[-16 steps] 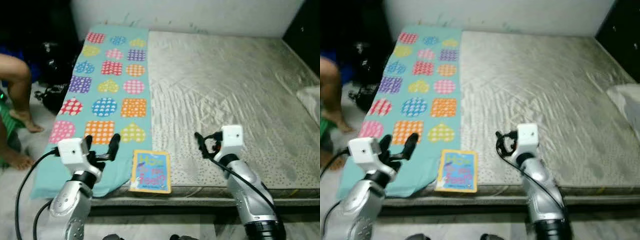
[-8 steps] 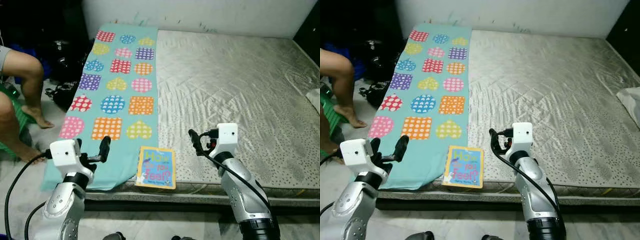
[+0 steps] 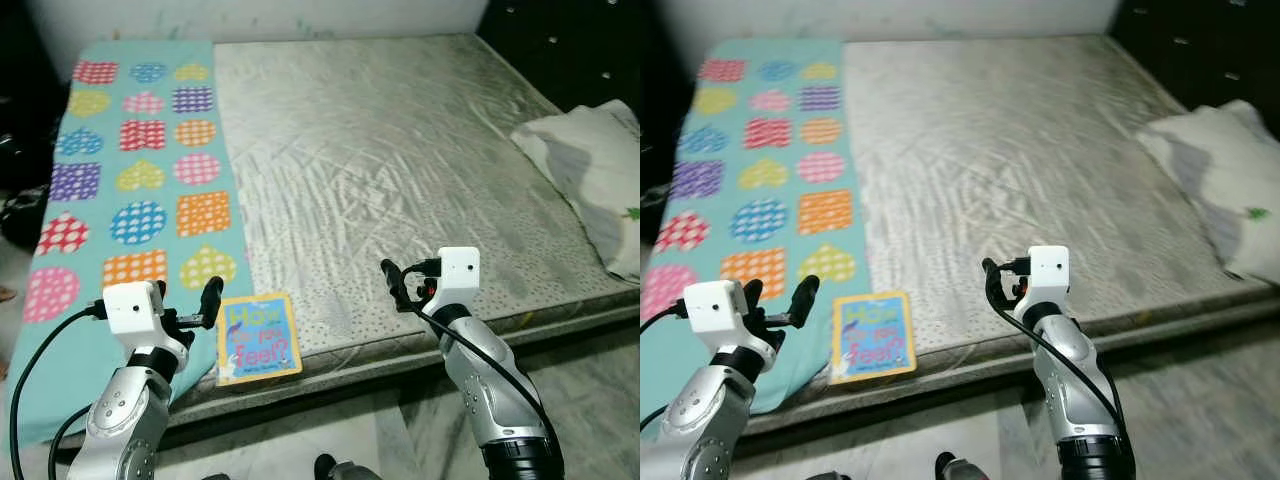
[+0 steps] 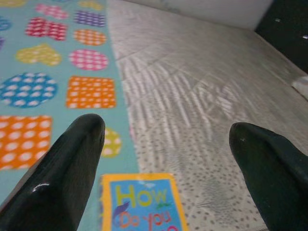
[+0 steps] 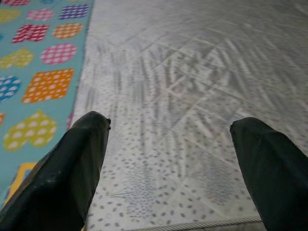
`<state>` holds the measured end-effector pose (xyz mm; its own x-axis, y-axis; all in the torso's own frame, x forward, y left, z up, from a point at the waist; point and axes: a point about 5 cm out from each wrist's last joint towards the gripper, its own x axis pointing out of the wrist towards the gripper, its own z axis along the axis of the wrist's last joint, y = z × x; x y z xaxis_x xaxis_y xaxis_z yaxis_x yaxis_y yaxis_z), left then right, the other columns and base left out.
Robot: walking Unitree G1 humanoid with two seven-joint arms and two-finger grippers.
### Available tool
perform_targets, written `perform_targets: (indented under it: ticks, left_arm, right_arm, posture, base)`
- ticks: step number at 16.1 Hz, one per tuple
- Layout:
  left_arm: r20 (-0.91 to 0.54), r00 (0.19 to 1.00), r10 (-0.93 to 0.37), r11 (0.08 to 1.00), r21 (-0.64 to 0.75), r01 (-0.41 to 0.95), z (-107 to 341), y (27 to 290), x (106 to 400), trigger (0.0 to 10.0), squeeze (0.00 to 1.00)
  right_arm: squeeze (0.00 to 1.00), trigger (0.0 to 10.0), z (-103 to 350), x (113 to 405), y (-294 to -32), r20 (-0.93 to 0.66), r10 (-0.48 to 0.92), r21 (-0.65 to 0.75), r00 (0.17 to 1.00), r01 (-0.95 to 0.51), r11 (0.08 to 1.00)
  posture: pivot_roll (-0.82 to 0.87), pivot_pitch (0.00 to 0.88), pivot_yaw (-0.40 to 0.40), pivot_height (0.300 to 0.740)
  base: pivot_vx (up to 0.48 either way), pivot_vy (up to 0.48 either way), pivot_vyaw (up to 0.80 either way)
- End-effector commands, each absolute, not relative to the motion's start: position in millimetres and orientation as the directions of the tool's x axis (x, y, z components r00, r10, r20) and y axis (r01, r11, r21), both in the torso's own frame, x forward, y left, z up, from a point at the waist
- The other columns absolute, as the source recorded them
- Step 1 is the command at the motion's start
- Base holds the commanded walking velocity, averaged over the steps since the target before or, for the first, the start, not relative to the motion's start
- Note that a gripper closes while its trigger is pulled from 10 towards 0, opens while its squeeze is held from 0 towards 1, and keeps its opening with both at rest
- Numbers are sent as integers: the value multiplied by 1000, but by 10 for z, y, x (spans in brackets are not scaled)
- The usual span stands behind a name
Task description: Clean up the room
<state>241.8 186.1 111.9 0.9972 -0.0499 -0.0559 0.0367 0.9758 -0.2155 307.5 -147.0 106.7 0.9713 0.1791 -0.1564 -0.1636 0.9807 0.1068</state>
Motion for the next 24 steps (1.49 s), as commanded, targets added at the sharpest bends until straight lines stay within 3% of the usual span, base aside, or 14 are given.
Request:
perform_targets:
  ticks: [1,12,20,24]
  left_arm:
    - [-63,996,-63,973,-226,47,1121,1827,2384,10000,0]
    - [-73,997,0,984,-176,-13,1118,1928,2318,10000,0]
    - [-45,998,-52,980,-196,42,1166,1887,2312,10000,0]
    - [-44,998,-53,980,-195,44,1168,1887,2329,10000,0]
  right_arm:
    - [0,10000,1073,3058,-1495,-152,170,105,974,-156,982]
    - [0,10000,1042,2985,-1488,-155,182,125,971,-164,979]
    - [0,10000,1021,2984,-1494,-170,180,100,969,-165,981]
    - [0,10000,1020,2997,-1490,-169,178,96,969,-164,982]
  posture:
    - [30,164,-45,740]
    - [32,217,-33,740]
    - [31,232,-27,740]
    - [33,224,-24,740]
  base:
    - [0,0,0]
    - [0,0,0]
    - [0,0,0]
    - [262,0,0]
